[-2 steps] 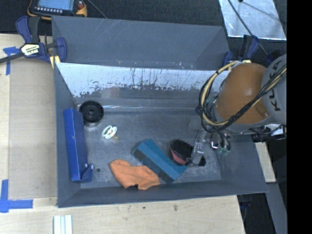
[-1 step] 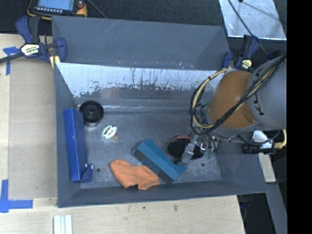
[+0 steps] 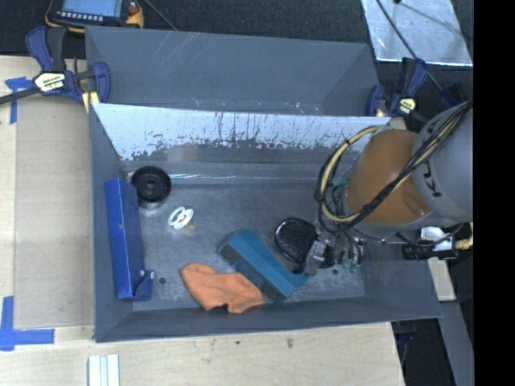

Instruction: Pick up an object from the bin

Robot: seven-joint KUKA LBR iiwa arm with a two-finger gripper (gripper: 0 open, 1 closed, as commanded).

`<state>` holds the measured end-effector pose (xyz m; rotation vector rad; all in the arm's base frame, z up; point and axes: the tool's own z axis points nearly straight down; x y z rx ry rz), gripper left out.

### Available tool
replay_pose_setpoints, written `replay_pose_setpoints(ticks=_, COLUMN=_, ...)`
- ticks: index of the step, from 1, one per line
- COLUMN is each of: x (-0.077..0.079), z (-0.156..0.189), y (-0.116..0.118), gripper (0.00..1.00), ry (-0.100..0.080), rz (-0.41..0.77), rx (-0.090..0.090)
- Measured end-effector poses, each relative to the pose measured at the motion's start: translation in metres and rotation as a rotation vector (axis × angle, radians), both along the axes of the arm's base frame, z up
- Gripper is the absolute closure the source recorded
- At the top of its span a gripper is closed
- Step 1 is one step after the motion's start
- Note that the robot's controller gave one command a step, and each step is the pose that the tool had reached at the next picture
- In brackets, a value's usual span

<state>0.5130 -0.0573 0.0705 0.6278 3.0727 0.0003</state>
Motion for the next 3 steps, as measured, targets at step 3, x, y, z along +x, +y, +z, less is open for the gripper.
replay_pose_setpoints(ticks=3, x=-0.0001, z=0.0008, y=-0.0003, gripper=1.00, ry=0.001, rz=0.000, rx=0.000)
